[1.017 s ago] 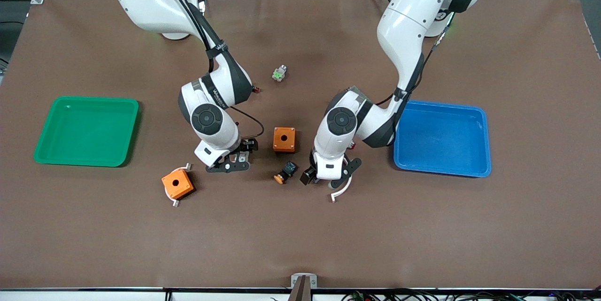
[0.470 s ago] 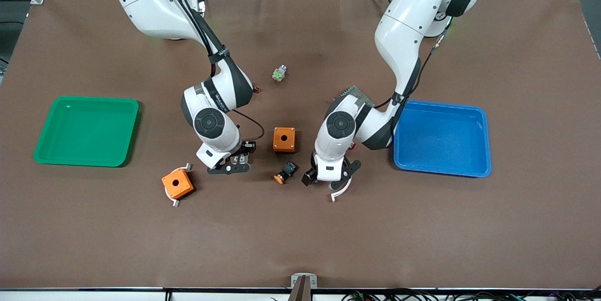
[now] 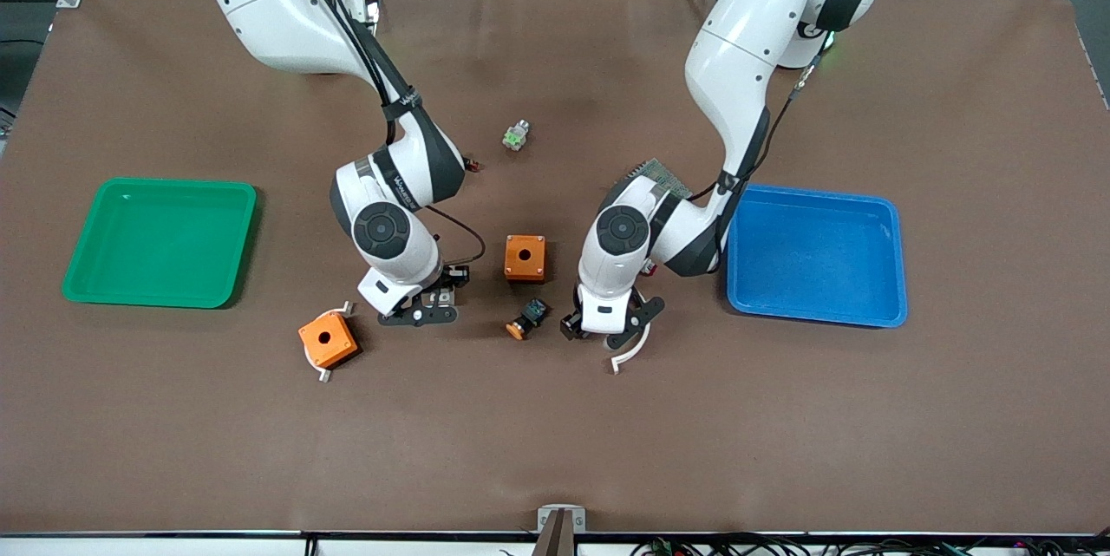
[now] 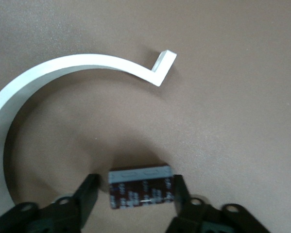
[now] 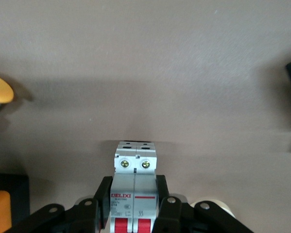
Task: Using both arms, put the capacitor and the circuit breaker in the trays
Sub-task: 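Carry the capacitor to the blue tray while the right gripper carries the breaker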
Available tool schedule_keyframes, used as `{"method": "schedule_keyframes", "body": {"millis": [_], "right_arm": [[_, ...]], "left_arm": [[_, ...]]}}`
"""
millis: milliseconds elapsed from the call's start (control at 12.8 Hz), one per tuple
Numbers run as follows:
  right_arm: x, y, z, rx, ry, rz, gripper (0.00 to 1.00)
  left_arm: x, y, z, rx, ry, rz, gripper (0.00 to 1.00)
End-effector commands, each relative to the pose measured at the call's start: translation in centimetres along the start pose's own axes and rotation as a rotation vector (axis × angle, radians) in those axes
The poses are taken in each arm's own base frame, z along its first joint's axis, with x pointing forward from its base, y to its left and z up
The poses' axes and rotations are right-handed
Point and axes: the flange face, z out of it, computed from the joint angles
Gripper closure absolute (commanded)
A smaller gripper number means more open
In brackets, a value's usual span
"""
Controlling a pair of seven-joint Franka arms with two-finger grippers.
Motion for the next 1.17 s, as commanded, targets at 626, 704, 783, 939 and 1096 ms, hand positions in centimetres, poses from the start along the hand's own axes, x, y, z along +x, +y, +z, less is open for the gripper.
{"method": "schedule_keyframes", "body": {"millis": [626,704,783,939,1096], "right_arm": [[-0.6,21.7,-21.4,-0.085,-0.037,-0.036,0.98],[-1.6,24.3,-22.0,-0.098,-0.039,-0.062,0.98],[-2.8,27.0,-22.1,-0.096,-0.046,-0.076,0.98],[-5.9,30.8,-22.0,-0.133,-0.073,-0.068,0.98],[-8.7,33.4,-21.2,-0.143,-0.061,-0.081,0.98]], "left_arm": [[10.3,-2.6,-11.2,0.106,0.018,0.181,0.99],[11.5,-3.9,-12.2,0.124,-0.001,0.204,0.99],[13.0,-5.8,-13.1,0.135,-0.017,0.23,0.99],[17.1,-11.6,-15.0,0.157,-0.067,0.302,0.99],[21.1,-17.0,-16.0,0.169,-0.107,0.376,0.99]]}}
